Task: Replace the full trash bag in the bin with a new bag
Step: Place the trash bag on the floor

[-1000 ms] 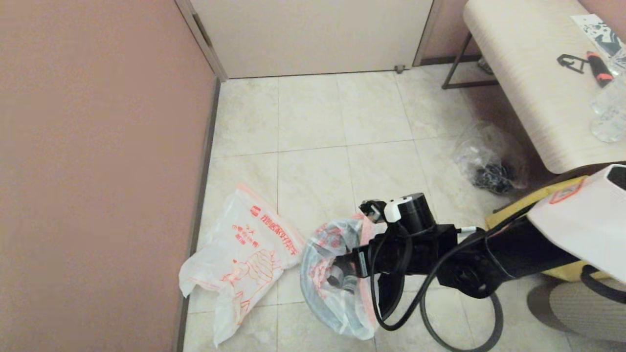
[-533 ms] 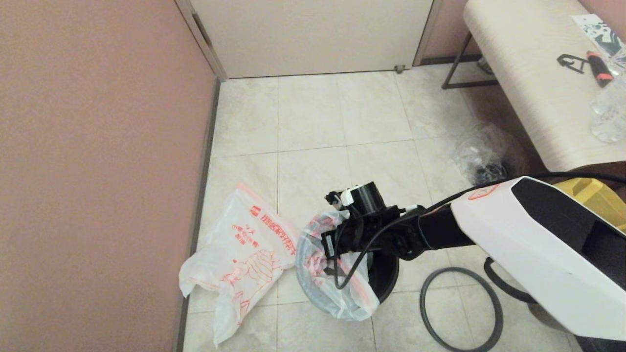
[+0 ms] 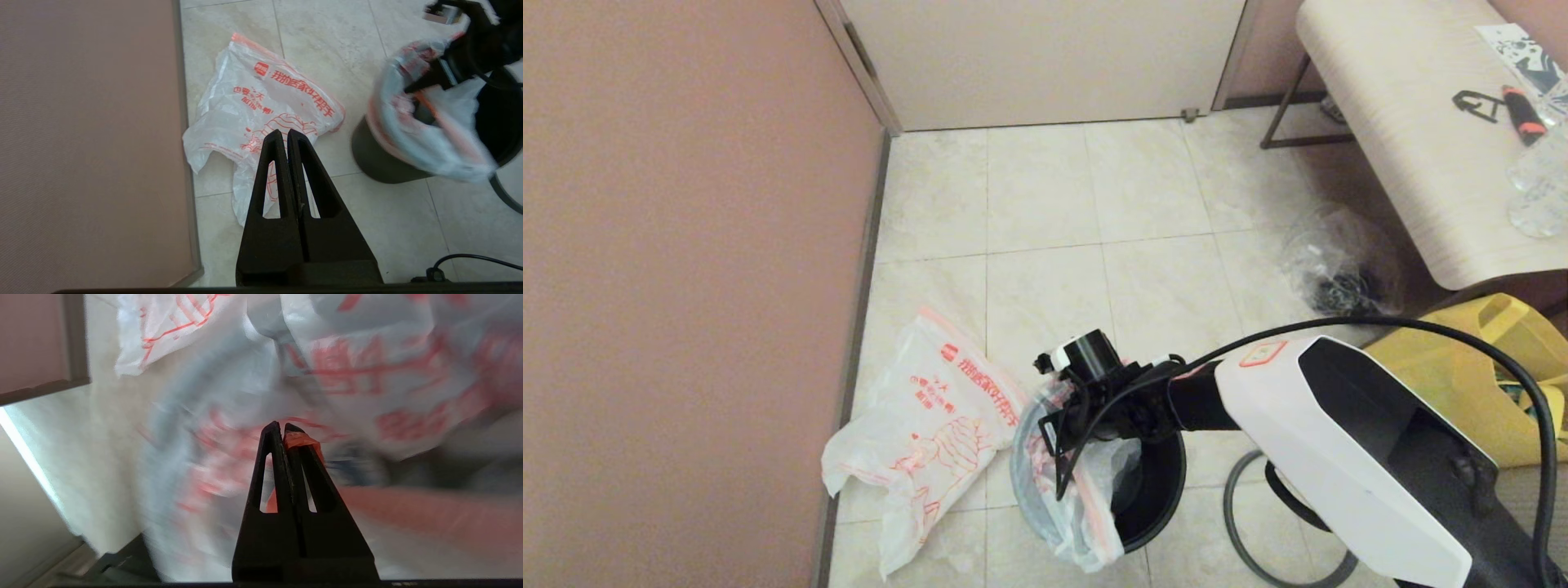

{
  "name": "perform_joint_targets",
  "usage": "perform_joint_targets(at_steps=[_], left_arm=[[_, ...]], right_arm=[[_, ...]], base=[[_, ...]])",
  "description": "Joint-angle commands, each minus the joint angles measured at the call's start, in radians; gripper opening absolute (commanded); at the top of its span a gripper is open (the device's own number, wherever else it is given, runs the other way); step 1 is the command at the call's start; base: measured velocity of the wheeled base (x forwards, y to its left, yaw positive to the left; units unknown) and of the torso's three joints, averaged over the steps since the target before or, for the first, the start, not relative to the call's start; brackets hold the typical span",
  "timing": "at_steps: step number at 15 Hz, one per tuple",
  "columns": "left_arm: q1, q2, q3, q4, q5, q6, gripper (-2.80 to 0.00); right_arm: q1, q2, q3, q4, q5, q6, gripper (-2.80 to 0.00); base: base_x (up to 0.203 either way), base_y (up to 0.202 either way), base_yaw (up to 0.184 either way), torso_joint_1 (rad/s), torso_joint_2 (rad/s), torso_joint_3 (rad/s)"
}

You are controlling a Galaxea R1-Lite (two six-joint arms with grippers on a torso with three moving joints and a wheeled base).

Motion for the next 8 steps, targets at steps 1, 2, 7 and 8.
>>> perform_joint_targets(at_steps=[1, 2, 7, 8], left_arm=[[-0.001, 0.001, 0.000, 0.000, 0.000, 0.000, -2.80], [-0.001, 0.001, 0.000, 0.000, 0.000, 0.000, -2.80], [0.000, 0.001, 0.000, 0.000, 0.000, 0.000, -2.80], [0.000, 0.001, 0.000, 0.000, 0.000, 0.000, -2.80]], right_arm=[[-0.004, 0.048, -0.052, 0.014, -0.001, -0.042, -2.80], [-0.003, 0.036, -0.037, 0.018, -0.005, -0.050, -2.80], [0.024, -0.194, 0.127, 0.005, 0.014, 0.023, -2.80], [0.029, -0.256, 0.183, -0.012, 0.027, 0.043, -2.80]], base=[[0.000, 0.000, 0.000, 0.000, 0.00, 0.000], [0.000, 0.000, 0.000, 0.000, 0.00, 0.000], [0.000, 0.000, 0.000, 0.000, 0.00, 0.000], [0.000, 0.000, 0.000, 0.000, 0.00, 0.000]])
